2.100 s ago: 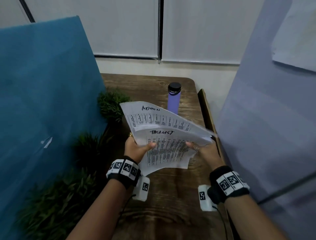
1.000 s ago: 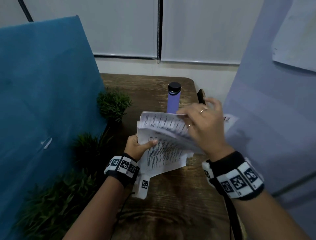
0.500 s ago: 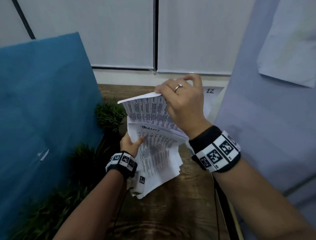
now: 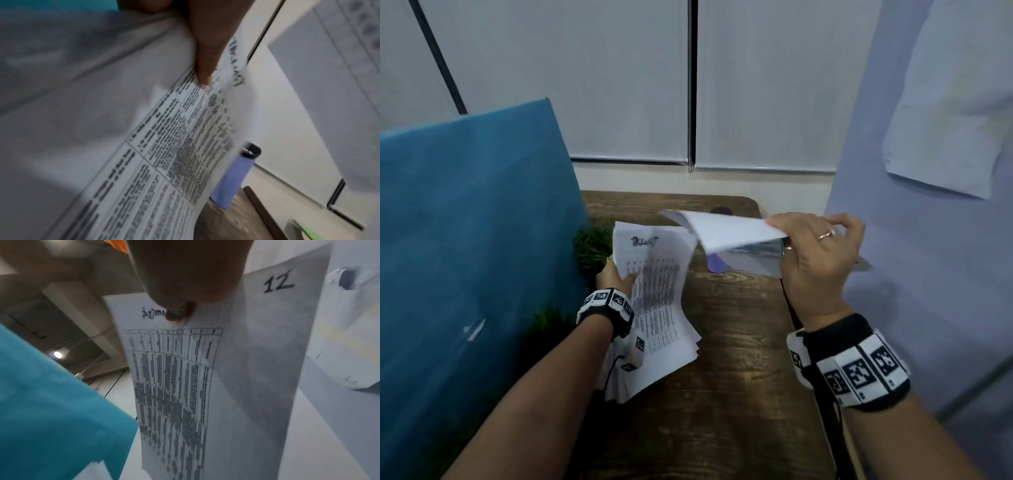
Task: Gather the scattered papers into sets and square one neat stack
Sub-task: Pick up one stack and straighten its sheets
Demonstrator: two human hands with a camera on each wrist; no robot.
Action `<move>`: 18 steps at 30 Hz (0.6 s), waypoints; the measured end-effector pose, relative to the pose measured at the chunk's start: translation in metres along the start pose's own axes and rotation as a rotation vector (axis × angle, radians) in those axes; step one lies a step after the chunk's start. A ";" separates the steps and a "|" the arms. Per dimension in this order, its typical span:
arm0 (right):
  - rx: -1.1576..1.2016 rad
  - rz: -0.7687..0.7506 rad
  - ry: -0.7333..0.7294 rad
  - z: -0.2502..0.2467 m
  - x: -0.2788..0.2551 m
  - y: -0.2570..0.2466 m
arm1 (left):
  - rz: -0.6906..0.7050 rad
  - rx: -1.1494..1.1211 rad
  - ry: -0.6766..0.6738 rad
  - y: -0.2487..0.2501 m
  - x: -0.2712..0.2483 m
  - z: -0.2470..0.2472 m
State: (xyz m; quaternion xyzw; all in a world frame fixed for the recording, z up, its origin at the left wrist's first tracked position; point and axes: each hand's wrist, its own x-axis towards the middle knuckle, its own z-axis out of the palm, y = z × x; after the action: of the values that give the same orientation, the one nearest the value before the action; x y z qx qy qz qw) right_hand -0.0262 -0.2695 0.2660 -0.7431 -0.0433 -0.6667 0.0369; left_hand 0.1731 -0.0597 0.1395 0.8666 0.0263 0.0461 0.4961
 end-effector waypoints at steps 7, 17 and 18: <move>0.159 -0.121 -0.436 -0.002 -0.025 -0.002 | 0.019 -0.041 -0.040 0.000 0.012 -0.017; 0.040 0.144 -0.959 0.066 -0.041 -0.005 | 0.267 -0.362 -0.306 0.008 -0.051 -0.011; 0.009 0.151 -0.969 0.070 -0.042 -0.004 | 0.281 -0.368 -0.314 0.004 -0.055 -0.008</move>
State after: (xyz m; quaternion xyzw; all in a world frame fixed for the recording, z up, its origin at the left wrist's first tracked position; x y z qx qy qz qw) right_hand 0.0379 -0.2584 0.2171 -0.9688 -0.0045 -0.2394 0.0639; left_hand 0.1171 -0.0598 0.1439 0.7537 -0.1799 -0.0163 0.6319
